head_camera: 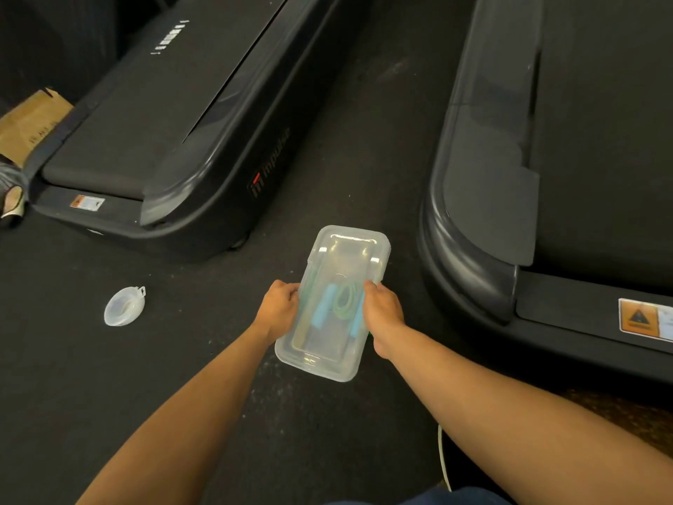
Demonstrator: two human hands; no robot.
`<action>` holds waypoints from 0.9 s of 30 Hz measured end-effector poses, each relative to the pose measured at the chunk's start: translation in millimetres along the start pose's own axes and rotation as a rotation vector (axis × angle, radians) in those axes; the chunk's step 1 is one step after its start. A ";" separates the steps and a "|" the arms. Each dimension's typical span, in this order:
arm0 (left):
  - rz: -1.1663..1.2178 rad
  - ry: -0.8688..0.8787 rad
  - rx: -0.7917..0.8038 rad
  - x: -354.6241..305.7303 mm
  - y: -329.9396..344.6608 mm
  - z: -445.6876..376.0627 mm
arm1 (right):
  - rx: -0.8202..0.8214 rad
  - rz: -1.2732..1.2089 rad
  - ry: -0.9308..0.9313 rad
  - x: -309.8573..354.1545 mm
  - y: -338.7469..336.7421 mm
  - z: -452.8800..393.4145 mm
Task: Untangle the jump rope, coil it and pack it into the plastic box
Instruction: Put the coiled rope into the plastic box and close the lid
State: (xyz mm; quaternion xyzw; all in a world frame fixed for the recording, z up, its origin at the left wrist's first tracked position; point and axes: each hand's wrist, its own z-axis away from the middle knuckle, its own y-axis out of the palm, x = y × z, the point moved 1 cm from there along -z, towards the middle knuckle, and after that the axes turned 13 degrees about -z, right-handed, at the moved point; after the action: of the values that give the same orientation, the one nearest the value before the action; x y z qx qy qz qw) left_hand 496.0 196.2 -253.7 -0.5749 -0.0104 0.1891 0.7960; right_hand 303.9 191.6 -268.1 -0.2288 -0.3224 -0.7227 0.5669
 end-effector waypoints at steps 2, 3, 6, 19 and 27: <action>-0.023 -0.009 0.021 1.8 3.8 -2.7 | 0.007 -0.008 0.002 -4.6 -1.3 -1.5; -0.024 -0.021 0.031 0.3 2.9 -2.3 | 0.011 -0.002 -0.005 -5.7 -2.0 -2.0; -0.019 -0.002 0.024 2.3 3.8 -9.9 | 0.016 0.024 -0.048 -6.2 -5.4 -5.7; 0.199 -0.145 0.200 2.9 -1.7 -16.9 | 0.044 0.007 0.133 -18.8 -29.0 -17.3; 0.638 -0.287 0.362 7.9 -2.2 -19.2 | 0.059 -0.018 0.144 -14.0 -29.4 -18.4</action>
State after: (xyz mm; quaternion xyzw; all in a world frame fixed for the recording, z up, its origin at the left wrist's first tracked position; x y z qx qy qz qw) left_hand 508.4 180.6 -259.8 -0.3675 0.0908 0.5042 0.7762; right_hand 279.6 192.0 -296.6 -0.1565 -0.3038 -0.7326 0.5887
